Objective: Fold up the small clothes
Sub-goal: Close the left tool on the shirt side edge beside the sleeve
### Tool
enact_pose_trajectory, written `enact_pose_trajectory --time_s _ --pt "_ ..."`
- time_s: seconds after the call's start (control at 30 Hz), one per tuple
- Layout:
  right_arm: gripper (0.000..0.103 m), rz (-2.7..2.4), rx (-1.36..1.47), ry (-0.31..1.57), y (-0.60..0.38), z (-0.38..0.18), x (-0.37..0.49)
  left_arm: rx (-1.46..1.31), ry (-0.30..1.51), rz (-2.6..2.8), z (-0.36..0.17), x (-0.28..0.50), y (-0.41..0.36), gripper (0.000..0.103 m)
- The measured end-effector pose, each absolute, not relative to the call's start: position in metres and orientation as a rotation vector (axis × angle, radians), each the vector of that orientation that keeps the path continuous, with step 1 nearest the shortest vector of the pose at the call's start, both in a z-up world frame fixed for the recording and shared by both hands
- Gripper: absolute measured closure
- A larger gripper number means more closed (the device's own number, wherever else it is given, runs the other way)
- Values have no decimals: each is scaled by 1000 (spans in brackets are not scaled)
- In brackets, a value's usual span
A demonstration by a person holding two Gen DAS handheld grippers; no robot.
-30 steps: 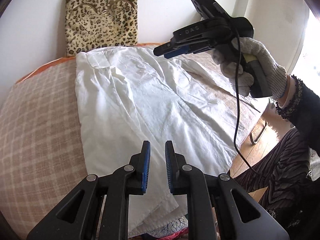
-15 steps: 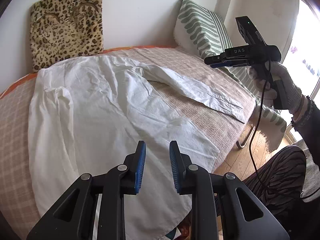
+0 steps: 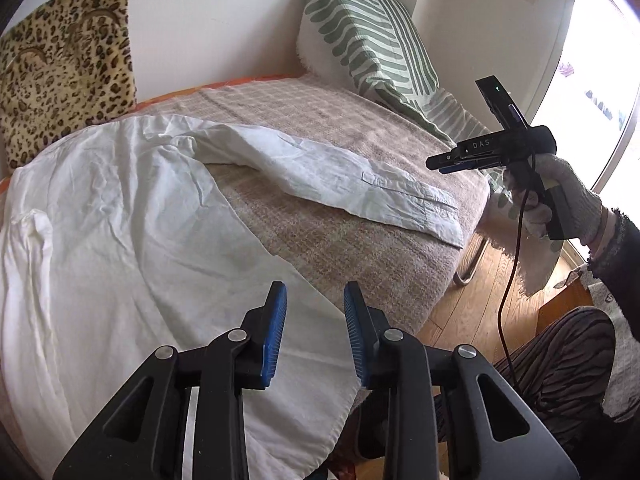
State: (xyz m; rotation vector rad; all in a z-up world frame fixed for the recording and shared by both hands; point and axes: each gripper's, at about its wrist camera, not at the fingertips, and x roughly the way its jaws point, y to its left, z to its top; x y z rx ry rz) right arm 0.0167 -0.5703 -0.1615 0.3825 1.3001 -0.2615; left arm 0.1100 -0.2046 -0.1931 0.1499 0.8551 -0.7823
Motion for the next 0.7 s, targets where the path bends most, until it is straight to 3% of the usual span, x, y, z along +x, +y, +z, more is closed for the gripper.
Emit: enact_pose_trajectory --time_s 0.07,0.3,0.4,0.53,0.7 --pt "54 -272 404 1319 -578 -171 8 157 865 -792 -194 110 -214 62" --pt "49 -244 435 1317 -575 -179 -10 145 898 -794 -198 114 -223 58" --pt "61 -228 372 1335 -560 -179 -10 118 912 -783 -198 119 -220 58" --pt "94 -219 347 1325 -547 -176 -12 83 930 -766 -198 126 -213 58" --pt "99 -189 354 1204 -525 -142 -12 25 956 -764 -198 132 -204 58"
